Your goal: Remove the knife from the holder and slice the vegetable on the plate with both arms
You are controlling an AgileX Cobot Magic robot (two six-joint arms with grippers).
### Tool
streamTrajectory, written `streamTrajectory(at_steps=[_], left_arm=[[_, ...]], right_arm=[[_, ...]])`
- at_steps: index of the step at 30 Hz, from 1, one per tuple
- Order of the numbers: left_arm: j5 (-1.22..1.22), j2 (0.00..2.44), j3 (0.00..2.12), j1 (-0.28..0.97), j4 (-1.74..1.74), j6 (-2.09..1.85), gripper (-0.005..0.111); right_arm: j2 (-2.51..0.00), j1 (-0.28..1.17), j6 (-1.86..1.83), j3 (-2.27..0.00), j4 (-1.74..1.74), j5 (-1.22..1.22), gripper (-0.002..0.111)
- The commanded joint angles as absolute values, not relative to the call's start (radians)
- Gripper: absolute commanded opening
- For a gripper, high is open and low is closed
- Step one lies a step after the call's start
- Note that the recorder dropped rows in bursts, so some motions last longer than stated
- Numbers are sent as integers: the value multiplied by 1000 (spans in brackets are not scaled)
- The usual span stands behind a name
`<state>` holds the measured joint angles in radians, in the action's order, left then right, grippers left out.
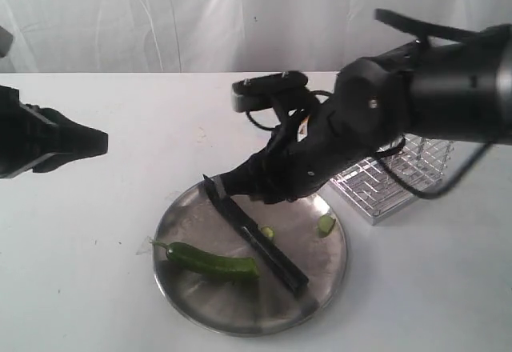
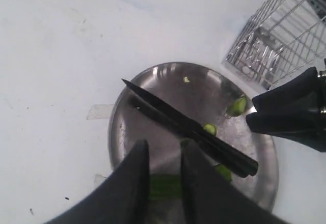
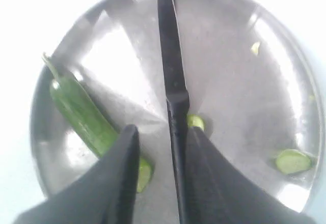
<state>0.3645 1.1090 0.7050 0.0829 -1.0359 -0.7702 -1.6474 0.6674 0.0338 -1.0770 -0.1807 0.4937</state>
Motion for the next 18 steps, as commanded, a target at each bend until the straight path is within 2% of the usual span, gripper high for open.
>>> streamTrajectory(at_steps=[1,5,8,12,18], left_arm=[[369,876,615,81,-1180,-849,0],[368,655,542,81,-1215,-871,0],[379,562,531,81,-1188,-871,0],[382,528,531,81,-1188,-871,0],[382,528,531,81,-1188,-871,0]], right_arm=[[-1376,726,28,-878,-191,226,0],[-1074,841,30,-653,-191,9,0],[-923,881,30,-573,-191,-29,0],[-776,880,30,-554,-191,40,0],[-688,880,30,-554,-189,47,0]])
